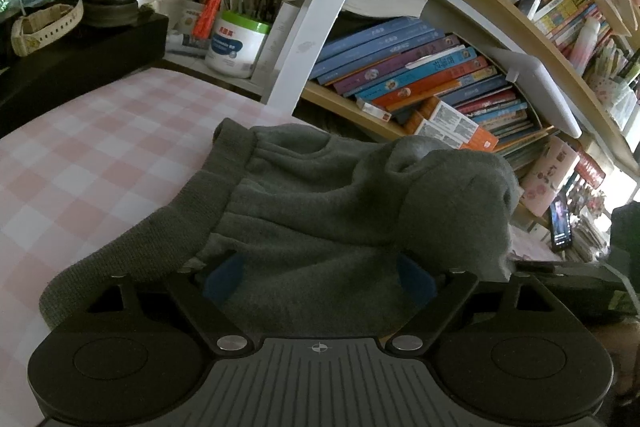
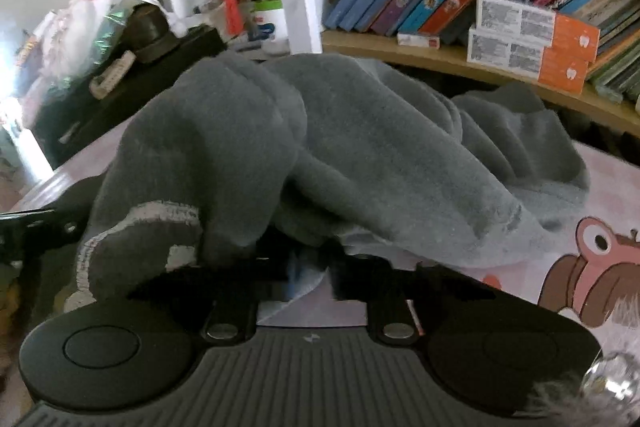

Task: Fold clothes
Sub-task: 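Pull the sleeve with the right gripper across the body toward the left gripper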

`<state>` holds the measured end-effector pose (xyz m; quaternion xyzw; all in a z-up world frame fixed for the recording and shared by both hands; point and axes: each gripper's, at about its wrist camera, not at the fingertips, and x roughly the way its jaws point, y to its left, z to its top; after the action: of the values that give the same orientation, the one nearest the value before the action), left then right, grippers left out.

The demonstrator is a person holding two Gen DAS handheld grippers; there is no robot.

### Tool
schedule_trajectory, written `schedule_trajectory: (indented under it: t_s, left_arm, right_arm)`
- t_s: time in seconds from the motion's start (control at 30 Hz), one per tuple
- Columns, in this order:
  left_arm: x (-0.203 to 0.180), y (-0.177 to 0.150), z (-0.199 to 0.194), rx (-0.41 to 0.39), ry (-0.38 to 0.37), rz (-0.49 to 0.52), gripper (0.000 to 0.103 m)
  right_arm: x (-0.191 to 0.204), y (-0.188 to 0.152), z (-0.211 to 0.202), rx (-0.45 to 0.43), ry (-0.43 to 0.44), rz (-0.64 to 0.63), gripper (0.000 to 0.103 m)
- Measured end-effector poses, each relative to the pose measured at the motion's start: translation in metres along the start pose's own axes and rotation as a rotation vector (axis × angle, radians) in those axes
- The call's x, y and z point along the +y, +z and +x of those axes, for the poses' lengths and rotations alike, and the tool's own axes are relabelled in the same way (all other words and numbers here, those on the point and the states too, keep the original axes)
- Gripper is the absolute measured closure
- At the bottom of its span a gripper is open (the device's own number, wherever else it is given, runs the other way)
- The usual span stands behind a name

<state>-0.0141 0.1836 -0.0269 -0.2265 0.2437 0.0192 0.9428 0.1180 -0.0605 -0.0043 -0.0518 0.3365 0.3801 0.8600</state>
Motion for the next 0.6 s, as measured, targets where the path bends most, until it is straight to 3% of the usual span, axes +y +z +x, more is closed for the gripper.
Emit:
schedule_trajectory:
  t_s: [0.13,0.4,0.6]
  left_arm:
    - [0.002,0.0,0.0,-0.002,-0.008,-0.008,0.014]
    - [0.002,0.001,0.0,-0.003,-0.011,-0.012,0.014]
    - [0.003,0.001,0.0,-0.002,-0.011,-0.009,0.014]
  right_arm:
    - [0.003,-0.013,-0.039,-0.071,-0.044,-0.037,0.093]
    - [-0.014,-0.044,-0.166,-0.242,-0.276,-0.097,0.093]
    - [-0.034,-0.083,-0.234,-0.194,-0.405,-0.033,0.093]
